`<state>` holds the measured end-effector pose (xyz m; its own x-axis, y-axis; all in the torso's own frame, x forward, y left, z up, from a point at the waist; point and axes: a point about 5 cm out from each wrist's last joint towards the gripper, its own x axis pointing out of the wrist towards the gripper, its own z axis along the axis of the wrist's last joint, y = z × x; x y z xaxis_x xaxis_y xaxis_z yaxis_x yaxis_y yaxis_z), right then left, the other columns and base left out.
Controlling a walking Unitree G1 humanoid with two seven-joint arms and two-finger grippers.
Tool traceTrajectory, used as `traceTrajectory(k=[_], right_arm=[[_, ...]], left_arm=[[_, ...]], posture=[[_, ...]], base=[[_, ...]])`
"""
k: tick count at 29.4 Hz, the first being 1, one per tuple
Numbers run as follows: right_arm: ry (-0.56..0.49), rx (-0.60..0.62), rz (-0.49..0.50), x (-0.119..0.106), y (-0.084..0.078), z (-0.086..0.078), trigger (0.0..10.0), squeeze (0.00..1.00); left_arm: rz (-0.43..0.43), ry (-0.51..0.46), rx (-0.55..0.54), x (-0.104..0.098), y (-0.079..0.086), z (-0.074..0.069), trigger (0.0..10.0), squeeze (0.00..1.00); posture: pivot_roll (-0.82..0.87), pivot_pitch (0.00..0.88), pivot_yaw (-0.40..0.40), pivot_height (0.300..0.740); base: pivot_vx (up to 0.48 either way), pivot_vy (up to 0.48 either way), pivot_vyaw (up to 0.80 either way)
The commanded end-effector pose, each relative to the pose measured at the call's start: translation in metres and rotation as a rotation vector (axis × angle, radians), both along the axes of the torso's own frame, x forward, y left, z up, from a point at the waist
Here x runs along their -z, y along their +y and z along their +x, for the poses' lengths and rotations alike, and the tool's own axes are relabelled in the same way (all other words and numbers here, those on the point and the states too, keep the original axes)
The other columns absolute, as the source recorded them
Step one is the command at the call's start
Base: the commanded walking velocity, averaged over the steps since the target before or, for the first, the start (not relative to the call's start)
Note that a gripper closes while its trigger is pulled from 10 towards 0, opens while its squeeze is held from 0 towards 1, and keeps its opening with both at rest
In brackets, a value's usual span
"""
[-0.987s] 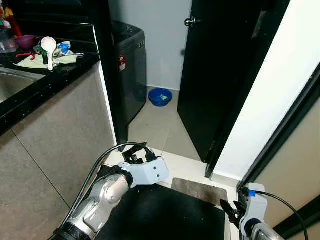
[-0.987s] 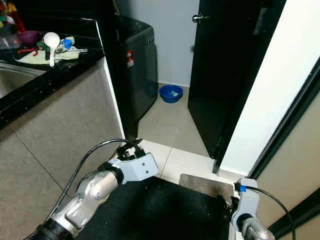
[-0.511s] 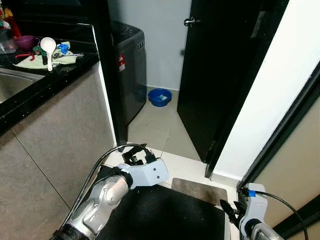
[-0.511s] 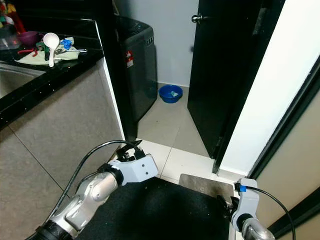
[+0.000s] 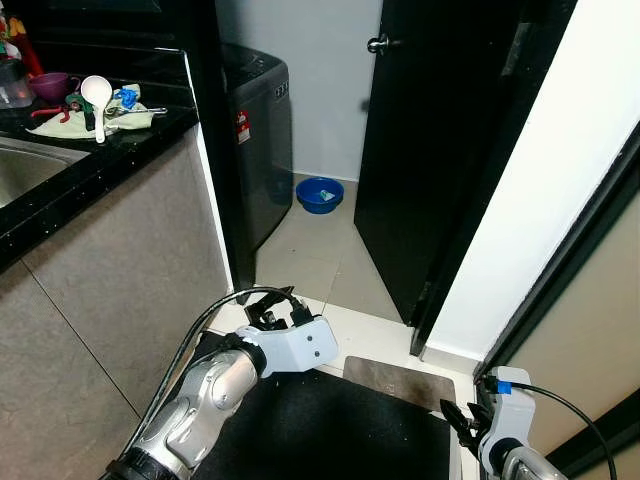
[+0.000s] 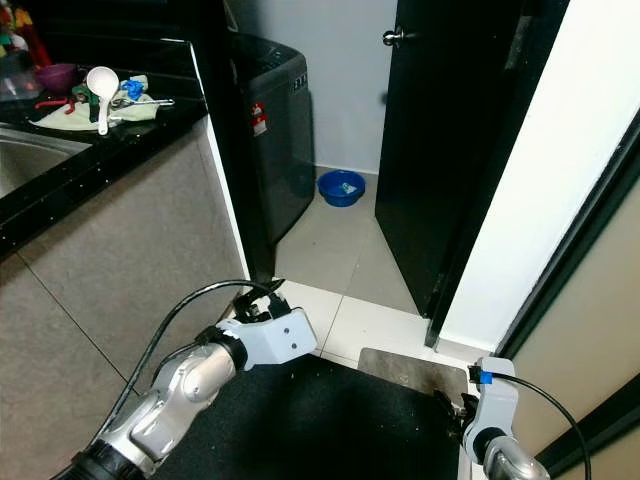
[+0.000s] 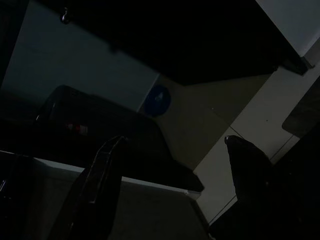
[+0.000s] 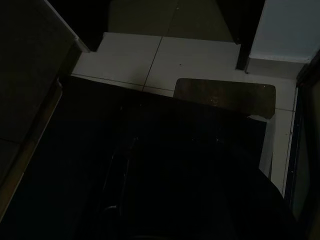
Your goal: Kitchen organization
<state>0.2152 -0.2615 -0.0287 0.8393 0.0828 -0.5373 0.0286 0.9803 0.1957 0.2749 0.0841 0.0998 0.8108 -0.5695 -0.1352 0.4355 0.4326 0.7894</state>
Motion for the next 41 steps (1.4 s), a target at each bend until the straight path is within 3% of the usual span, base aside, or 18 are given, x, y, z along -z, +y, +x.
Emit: traceTrajectory(k=[1,41], right_arm=[[-0.003,-0.005,0.001,0.0000,0.0014,0.0002,10.0,0.00],[-0.016,-0.005,0.001,-0.0040,0.0008,0.0040,10.0,0.00]], left_arm=[[0.016,-0.001,0.007,0.0001,0.0006,-0.0005,10.0,0.00],[0.016,-0.004,0.008,-0.0041,0.0003,0.0021,10.0,0.00]], posture=[[-0.07,0.000,-0.004,0.740],[-0.08,0.000,-0.004,0.740]], base=[[0.000,0.000,0.00],[0.000,0.000,0.00]])
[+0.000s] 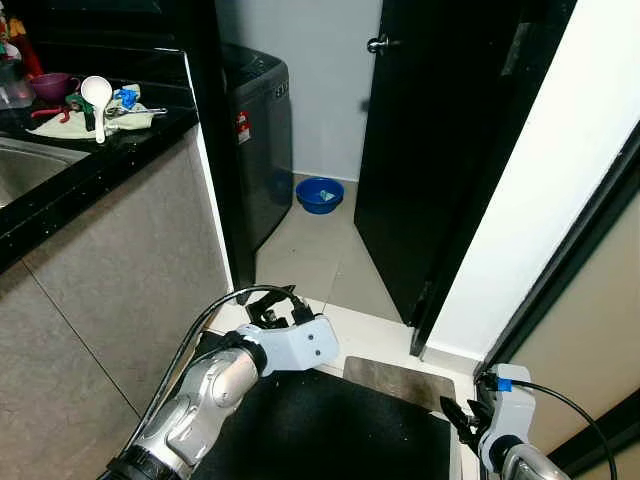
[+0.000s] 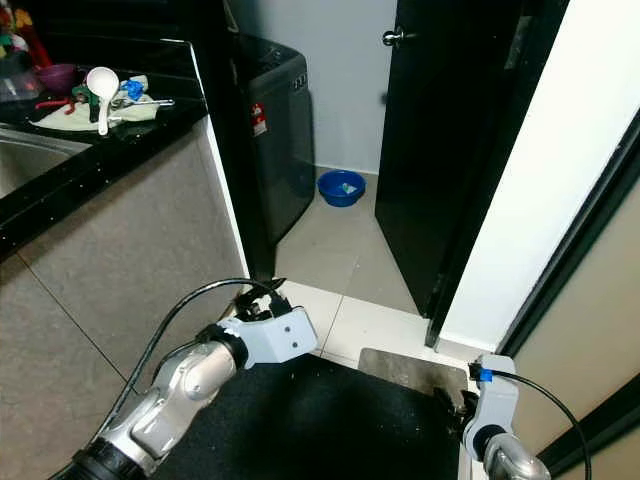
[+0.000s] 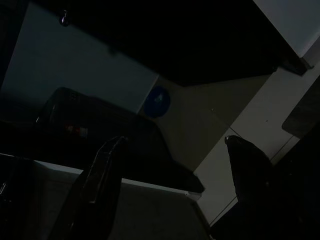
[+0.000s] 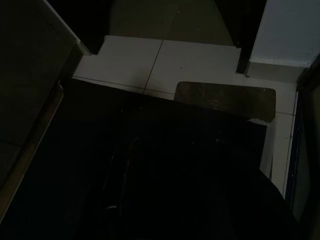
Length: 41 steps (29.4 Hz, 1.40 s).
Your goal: Kitchen organization
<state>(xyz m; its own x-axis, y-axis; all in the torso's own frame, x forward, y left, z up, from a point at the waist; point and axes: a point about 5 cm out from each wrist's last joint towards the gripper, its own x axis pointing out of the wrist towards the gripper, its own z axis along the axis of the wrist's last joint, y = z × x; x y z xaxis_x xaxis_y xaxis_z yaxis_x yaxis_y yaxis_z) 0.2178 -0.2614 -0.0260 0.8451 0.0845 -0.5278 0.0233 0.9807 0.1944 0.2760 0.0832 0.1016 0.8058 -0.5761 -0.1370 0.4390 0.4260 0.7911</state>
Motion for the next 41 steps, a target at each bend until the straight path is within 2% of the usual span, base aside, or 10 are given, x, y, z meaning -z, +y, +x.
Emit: traceTrajectory(k=[1,41], right_arm=[[-0.005,-0.002,0.002,-0.0013,0.0009,0.0013,10.0,0.00],[-0.004,-0.002,0.005,-0.0006,0.0004,-0.0016,10.0,0.00]], left_arm=[[0.012,-0.004,0.000,-0.0022,0.0012,0.0009,10.0,0.00],[0.012,-0.006,0.002,-0.0037,0.0020,-0.0020,10.0,0.00]], posture=[[-0.08,0.000,-0.004,0.740],[-0.08,0.000,-0.001,0.740]], base=[[0.000,0.000,0.00],[0.000,0.000,0.00]])
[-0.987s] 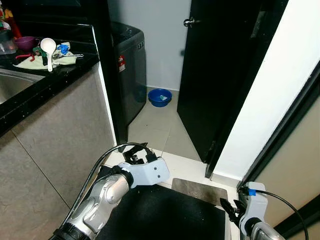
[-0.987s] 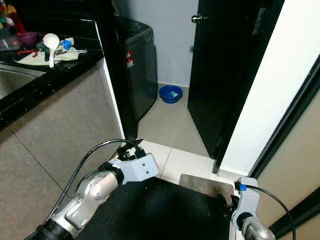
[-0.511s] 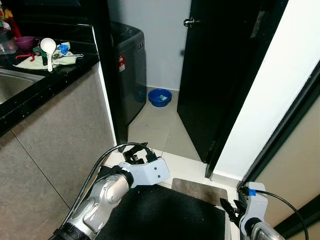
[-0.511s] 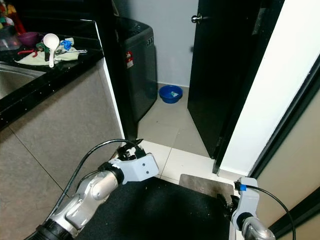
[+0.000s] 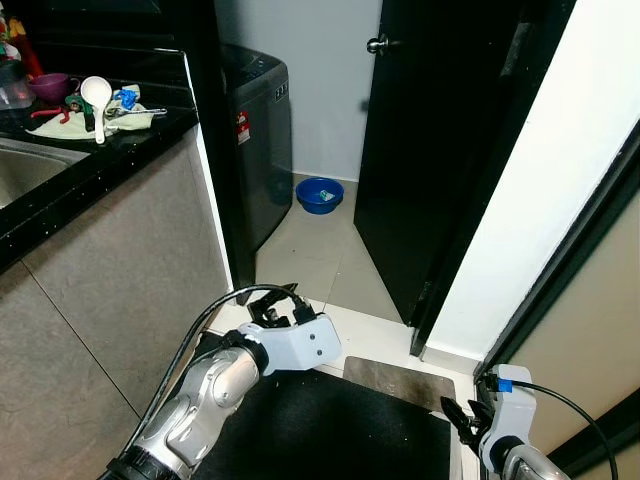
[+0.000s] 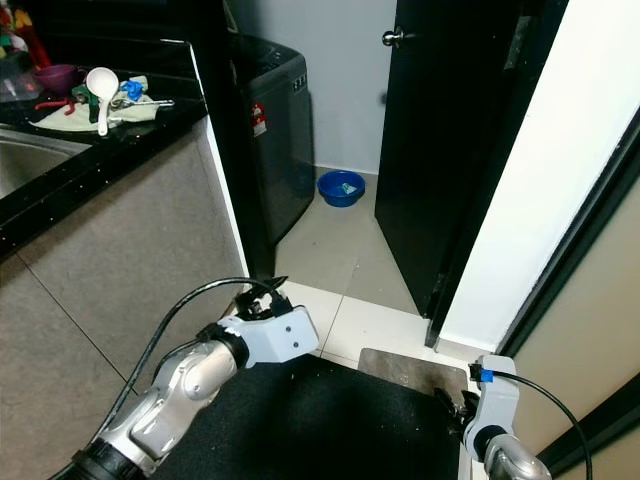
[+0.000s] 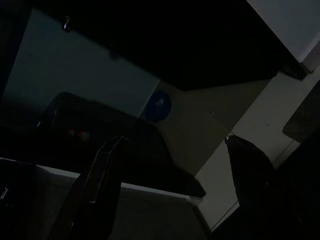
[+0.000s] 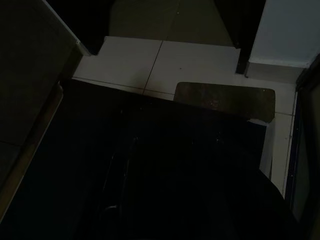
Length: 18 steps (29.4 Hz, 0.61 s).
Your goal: Kitchen organization
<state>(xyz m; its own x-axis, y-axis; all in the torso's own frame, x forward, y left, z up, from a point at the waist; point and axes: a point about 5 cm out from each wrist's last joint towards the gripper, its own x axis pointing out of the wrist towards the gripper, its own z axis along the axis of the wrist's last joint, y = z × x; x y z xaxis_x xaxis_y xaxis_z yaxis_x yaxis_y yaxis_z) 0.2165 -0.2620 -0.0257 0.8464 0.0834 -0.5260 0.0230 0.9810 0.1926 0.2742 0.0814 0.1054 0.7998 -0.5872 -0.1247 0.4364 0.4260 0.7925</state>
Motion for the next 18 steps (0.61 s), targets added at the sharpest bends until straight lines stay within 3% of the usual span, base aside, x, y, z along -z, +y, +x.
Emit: traceTrajectory(k=[1,18], right_arm=[[-0.003,-0.002,0.007,-0.0005,0.0009,-0.0004,10.0,0.00],[-0.007,-0.005,0.008,-0.0018,0.0013,0.0003,10.0,0.00]], left_arm=[[0.019,0.004,-0.011,-0.0001,0.0038,-0.0002,10.0,0.00],[0.019,0.003,-0.010,-0.0022,0.0043,-0.0002,10.0,0.00]], posture=[[-0.08,0.000,-0.001,0.740],[-0.08,0.000,-0.003,0.740]], base=[[0.000,0.000,0.00],[0.000,0.000,0.00]])
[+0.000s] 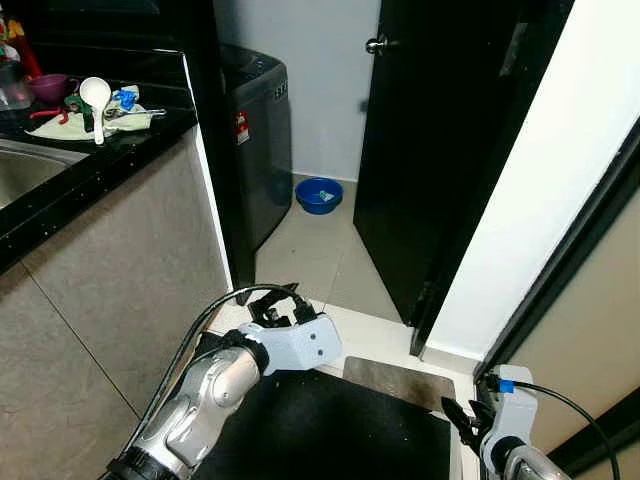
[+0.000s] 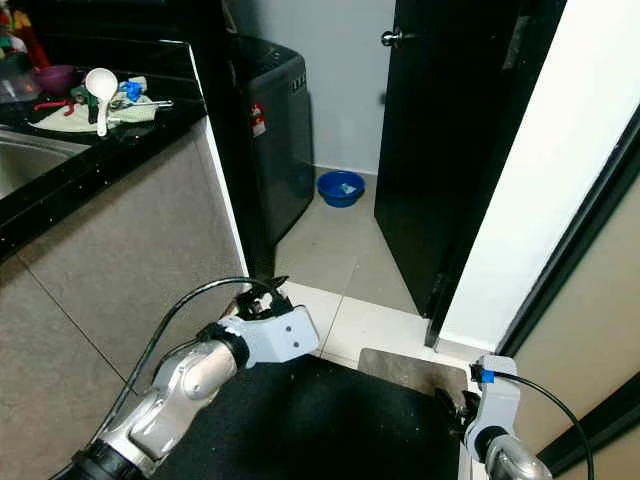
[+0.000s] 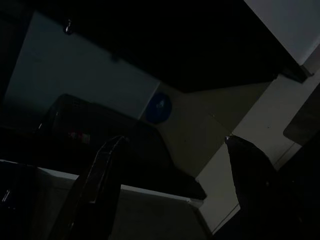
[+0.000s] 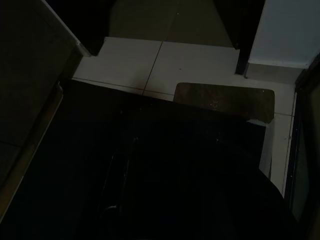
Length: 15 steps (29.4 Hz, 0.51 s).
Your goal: Kitchen organization
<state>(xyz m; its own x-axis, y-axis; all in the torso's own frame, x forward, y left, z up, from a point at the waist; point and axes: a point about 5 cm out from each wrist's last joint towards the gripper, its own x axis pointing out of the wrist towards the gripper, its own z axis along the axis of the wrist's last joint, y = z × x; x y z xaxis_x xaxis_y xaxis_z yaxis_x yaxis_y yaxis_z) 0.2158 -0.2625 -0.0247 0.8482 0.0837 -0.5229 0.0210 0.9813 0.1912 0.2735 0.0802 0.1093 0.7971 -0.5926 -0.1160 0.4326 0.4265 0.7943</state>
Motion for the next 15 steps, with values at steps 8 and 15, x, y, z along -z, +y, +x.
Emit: traceTrajectory(k=[8,15], right_arm=[[-0.004,-0.005,0.009,-0.0013,0.0022,0.0012,10.0,0.00],[-0.006,-0.006,0.009,-0.0019,0.0025,0.0017,10.0,0.00]], left_arm=[[0.023,0.011,-0.017,0.0012,0.0059,0.0005,10.0,0.00],[0.023,0.011,-0.017,0.0003,0.0059,0.0006,10.0,0.00]], posture=[[-0.08,0.000,-0.004,0.740],[-0.07,0.000,-0.002,0.740]], base=[[0.000,0.000,0.00],[0.000,0.000,0.00]])
